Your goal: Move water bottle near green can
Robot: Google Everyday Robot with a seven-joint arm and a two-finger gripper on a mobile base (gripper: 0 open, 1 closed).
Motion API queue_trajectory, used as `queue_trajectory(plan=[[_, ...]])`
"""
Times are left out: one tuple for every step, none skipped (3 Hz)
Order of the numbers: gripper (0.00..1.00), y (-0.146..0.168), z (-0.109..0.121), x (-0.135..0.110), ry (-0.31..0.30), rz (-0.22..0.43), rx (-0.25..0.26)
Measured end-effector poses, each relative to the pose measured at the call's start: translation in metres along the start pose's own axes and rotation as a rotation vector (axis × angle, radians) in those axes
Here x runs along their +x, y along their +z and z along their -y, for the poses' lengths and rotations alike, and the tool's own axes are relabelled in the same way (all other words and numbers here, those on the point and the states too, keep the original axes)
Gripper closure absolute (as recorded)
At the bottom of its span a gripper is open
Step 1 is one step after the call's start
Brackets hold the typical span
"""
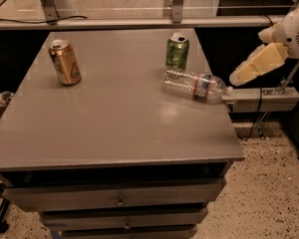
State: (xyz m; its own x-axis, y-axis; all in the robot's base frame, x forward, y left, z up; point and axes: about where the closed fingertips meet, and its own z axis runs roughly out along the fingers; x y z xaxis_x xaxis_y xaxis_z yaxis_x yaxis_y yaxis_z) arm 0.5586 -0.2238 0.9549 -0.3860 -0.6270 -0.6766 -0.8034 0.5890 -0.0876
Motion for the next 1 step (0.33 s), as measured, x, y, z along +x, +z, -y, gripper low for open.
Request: queue_trajectory(plan=[[0.0,-0.0306,-0.0119,-0.0318,-0.037,0.074,-0.052]])
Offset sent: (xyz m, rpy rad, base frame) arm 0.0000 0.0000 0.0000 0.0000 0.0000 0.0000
